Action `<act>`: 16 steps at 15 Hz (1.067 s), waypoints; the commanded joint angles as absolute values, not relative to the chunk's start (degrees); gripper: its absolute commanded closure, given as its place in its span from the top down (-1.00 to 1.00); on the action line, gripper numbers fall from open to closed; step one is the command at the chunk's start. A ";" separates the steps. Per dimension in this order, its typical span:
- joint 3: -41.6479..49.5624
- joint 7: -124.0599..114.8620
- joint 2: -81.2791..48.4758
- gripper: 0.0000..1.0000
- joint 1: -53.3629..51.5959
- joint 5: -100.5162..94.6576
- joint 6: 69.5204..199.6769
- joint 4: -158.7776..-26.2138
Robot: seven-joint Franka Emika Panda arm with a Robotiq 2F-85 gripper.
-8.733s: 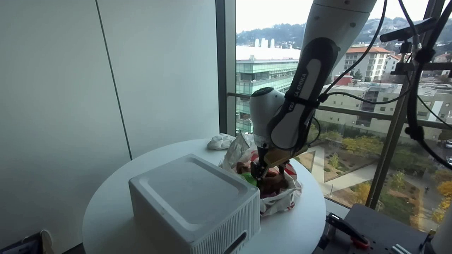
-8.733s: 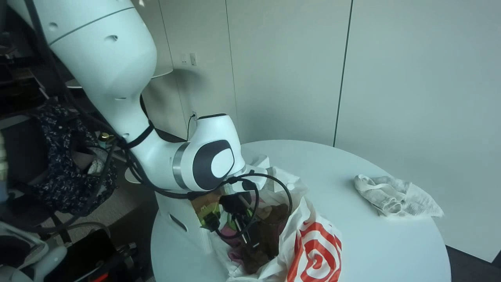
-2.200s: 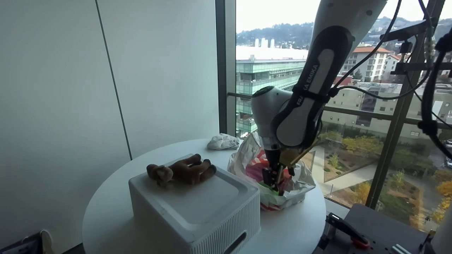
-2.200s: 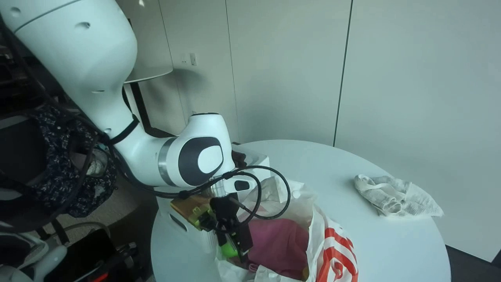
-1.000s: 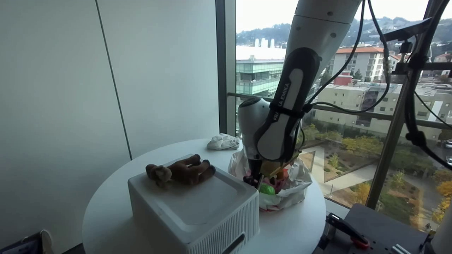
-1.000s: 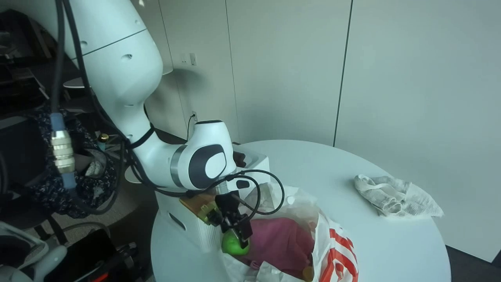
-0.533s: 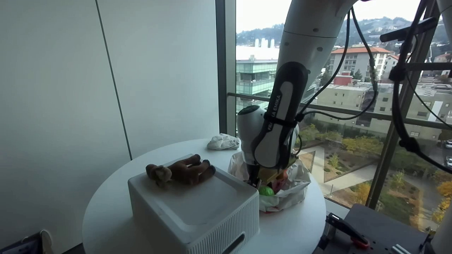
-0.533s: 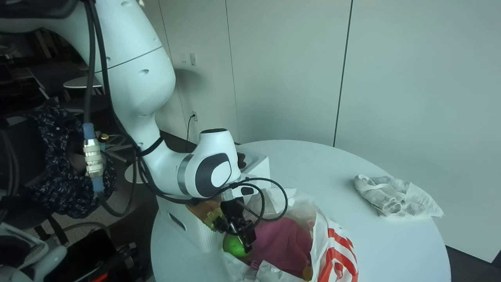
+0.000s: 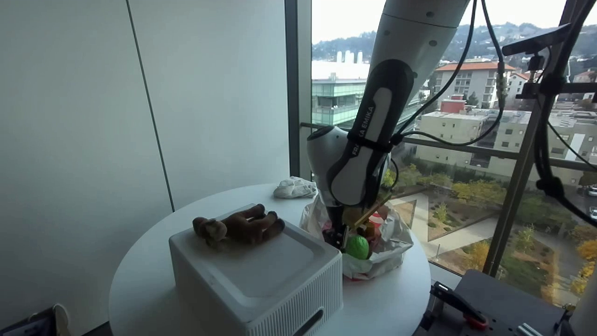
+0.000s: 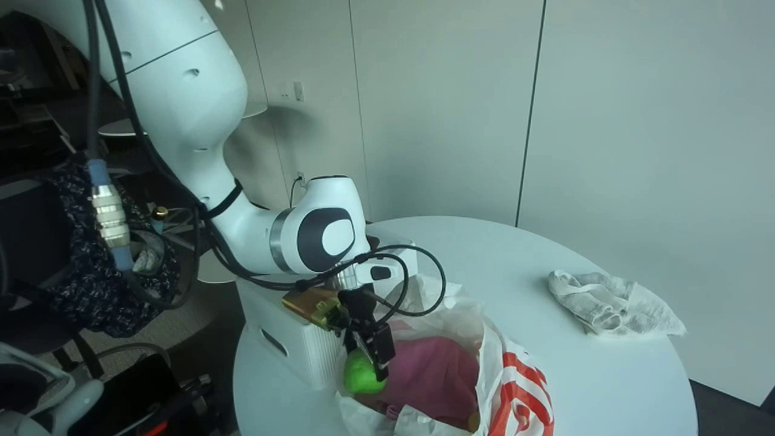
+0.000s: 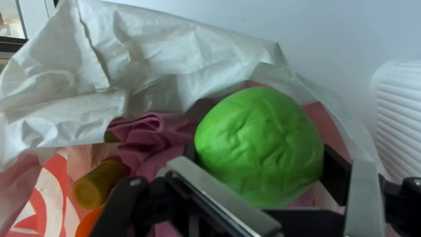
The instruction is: Remove some items from the plastic bag, put them on the white basket and leave the yellow container in the plastic bag
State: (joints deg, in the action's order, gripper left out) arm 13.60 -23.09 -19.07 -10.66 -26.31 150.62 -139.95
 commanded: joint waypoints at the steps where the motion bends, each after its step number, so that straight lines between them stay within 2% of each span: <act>1: 12.42 -22.25 -7.23 0.29 -10.71 -28.40 138.49 -141.74; 4: 6.54 -17.27 1.67 0.29 -8.93 -24.72 129.50 -141.69; 8: -0.75 -12.53 9.05 0.29 -9.25 -17.25 130.88 -141.41; 16: -9.01 -13.48 4.04 0.29 -9.55 -16.64 141.11 -142.03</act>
